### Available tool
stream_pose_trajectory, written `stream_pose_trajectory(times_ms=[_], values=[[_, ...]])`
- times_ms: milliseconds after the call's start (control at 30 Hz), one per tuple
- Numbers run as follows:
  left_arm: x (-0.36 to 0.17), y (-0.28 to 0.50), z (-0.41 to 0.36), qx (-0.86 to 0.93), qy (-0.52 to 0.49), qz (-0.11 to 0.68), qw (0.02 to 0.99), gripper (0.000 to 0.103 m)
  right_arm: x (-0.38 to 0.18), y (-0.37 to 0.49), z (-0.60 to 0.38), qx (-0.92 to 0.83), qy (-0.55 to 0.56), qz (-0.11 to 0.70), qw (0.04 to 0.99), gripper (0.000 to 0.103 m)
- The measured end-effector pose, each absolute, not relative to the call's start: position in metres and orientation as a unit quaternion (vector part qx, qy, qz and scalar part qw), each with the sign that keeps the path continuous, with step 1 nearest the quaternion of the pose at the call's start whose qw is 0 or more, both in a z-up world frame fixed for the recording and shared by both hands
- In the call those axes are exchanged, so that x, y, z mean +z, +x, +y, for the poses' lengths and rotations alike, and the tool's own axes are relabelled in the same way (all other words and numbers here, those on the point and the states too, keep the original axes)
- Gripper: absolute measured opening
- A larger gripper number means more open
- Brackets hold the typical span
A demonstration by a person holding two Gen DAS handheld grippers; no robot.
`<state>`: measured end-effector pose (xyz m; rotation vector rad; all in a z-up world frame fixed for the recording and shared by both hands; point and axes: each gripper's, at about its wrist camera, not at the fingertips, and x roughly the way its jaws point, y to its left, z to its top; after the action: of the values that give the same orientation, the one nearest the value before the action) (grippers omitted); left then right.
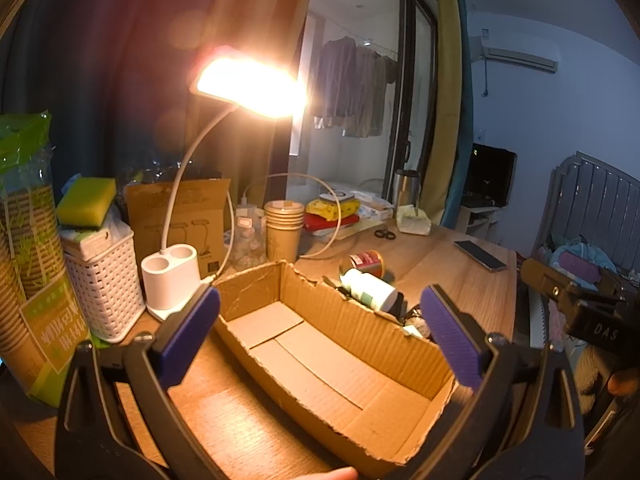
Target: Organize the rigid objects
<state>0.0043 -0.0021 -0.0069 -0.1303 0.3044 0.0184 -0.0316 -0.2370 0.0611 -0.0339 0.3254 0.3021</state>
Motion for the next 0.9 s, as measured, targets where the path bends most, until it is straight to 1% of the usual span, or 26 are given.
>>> stream_pose_trajectory(times_ms=[700, 900], values=[[-0.006, 0.005, -0.002, 0.015, -0.058, 0.152, 0.987, 0.101, 0.058, -0.029, -0.239, 0.150, -0.016, 0.168, 0.974, 0.103], [-0.012, 0.017, -0.001, 0.042, -0.049, 0.187, 0.980, 0.101, 0.054, -0.023, -0.237, 0.150, -0.018, 0.180, 0.972, 0.103]])
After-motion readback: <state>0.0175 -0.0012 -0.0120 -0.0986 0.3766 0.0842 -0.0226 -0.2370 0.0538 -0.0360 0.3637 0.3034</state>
